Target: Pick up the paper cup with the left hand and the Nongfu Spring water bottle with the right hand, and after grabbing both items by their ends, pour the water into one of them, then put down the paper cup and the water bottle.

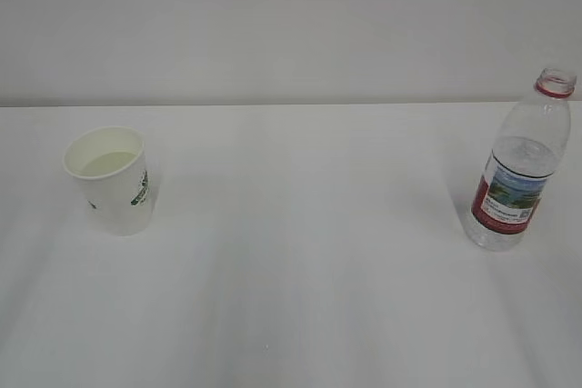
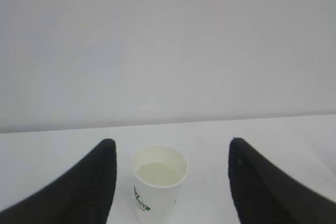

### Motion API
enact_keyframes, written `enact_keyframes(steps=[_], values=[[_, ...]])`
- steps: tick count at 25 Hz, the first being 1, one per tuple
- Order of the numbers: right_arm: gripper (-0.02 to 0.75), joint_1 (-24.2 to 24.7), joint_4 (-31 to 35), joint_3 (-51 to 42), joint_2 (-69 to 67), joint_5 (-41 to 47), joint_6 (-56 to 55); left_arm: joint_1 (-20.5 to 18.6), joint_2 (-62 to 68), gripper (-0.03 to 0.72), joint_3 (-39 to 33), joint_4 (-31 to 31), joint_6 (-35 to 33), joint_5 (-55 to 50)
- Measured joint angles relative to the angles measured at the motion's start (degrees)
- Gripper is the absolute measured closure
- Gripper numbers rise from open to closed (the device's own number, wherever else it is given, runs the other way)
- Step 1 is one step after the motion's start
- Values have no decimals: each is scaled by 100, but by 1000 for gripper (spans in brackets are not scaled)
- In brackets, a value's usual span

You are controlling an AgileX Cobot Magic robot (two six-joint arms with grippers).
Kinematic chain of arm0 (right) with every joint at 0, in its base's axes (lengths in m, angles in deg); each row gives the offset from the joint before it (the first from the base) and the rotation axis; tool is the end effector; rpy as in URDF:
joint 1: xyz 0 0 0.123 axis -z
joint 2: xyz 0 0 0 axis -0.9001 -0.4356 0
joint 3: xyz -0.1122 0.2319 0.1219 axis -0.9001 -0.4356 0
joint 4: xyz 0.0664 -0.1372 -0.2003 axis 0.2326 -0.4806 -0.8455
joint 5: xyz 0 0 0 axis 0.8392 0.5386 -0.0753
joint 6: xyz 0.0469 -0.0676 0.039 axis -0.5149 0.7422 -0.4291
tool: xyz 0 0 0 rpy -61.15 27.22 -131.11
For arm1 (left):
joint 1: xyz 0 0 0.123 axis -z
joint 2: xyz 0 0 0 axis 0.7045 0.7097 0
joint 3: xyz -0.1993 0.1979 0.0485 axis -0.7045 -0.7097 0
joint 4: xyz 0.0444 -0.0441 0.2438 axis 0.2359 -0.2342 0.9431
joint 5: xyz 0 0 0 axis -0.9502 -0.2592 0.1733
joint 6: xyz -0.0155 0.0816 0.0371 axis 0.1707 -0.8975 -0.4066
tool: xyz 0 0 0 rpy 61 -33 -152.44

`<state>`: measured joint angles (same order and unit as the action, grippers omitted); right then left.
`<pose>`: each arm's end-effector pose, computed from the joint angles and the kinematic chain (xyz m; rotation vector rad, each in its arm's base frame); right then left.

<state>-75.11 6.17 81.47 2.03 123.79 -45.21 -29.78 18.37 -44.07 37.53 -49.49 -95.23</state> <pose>0.0422 0.0062 0.3416 -0.3329 1.7938 -0.0215 0.0821 -0.0198 0.3074 0.0704 1.6590 -0.2978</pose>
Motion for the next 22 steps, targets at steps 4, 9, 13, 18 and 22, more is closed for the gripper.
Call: enact_keyframes(steps=[4,9,13,18,22], values=[[145,0,-59,12,371,384,-149,0,-258,205,69,0,0,-589],[145,0,-277,12,796,839,-179,0,-489,209,315,-20,0,-1495],[145,0,-365,21,1102,1291,-189,0,-677,209,509,-33,-12,-1973],[145,0,-388,21,1437,1767,-202,0,-988,210,587,-145,-38,-2635],[145,0,-388,21,1623,2109,-343,0,-1284,210,619,-284,-38,-2941]])
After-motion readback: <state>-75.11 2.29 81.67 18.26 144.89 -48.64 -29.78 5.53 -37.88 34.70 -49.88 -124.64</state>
